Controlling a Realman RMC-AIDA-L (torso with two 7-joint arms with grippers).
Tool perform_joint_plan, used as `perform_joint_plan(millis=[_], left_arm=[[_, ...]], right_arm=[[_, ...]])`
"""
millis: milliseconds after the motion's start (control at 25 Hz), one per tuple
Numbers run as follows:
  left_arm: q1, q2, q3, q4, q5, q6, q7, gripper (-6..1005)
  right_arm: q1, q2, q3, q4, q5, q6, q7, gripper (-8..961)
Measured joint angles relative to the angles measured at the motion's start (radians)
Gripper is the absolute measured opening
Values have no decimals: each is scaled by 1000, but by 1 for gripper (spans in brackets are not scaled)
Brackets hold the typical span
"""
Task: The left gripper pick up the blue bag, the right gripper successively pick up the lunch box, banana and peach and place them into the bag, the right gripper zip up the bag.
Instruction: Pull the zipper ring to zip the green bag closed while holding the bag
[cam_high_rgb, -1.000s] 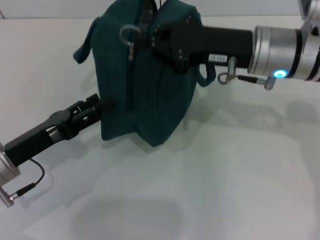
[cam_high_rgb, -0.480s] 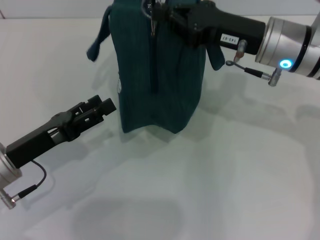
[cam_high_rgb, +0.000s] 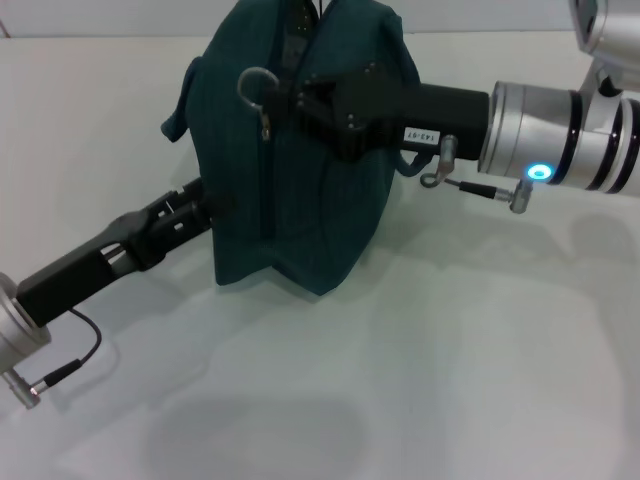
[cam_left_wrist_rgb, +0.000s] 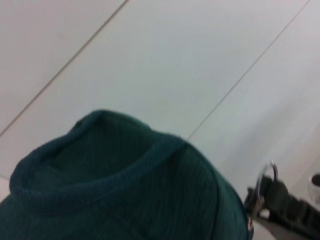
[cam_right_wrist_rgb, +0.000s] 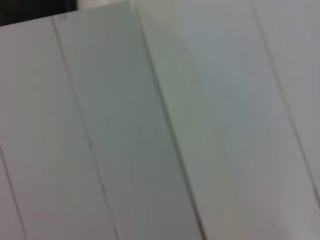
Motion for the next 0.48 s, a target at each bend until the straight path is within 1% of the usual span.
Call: perform_joint_plan(millis=[200,480], left_arm=[[-3,0,-3,1,-44,10,-3,861],[-12,1,-3,7,-57,16,0,853]], right_arm=[[-3,0,-19,-1,11,0,-3,10],[-6,0,-20,3,18,0,-4,11]])
